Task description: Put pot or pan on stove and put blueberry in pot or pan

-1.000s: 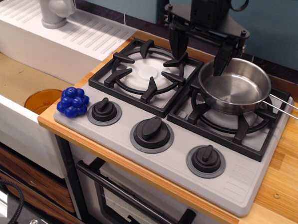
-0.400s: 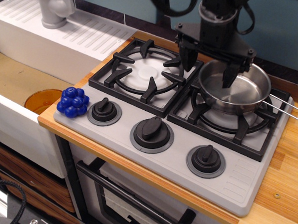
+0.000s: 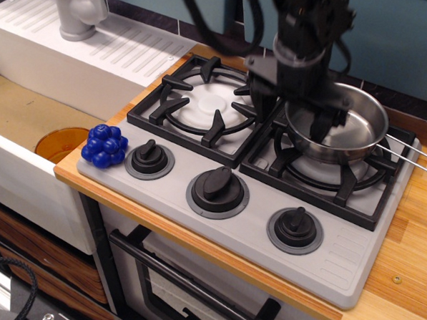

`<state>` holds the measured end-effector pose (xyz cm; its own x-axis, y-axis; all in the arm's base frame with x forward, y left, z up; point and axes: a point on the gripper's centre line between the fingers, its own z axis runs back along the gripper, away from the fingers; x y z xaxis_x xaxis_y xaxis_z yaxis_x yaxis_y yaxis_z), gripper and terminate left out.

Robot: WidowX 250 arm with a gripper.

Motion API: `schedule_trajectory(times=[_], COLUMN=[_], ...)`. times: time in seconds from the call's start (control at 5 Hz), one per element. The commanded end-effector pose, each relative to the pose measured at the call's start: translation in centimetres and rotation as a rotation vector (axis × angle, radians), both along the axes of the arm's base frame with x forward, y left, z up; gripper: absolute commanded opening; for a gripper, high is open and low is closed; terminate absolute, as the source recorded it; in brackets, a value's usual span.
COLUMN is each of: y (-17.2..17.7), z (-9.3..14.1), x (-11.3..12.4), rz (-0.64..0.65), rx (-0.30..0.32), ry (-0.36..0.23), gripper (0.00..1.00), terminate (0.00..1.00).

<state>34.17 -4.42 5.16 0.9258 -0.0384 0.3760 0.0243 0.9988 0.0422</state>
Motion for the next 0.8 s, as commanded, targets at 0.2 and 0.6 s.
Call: schedule_trajectory(times=[0.2, 0.6], y=[1.00, 1.00], z=[0.52, 1.20], x=[0.67, 0.88], rz=[-0.016, -0.011], rx=[-0.040, -0.050], ry=[-0.038, -0.021], gripper=[0.00, 0.00], terminate=[0.00, 0.00])
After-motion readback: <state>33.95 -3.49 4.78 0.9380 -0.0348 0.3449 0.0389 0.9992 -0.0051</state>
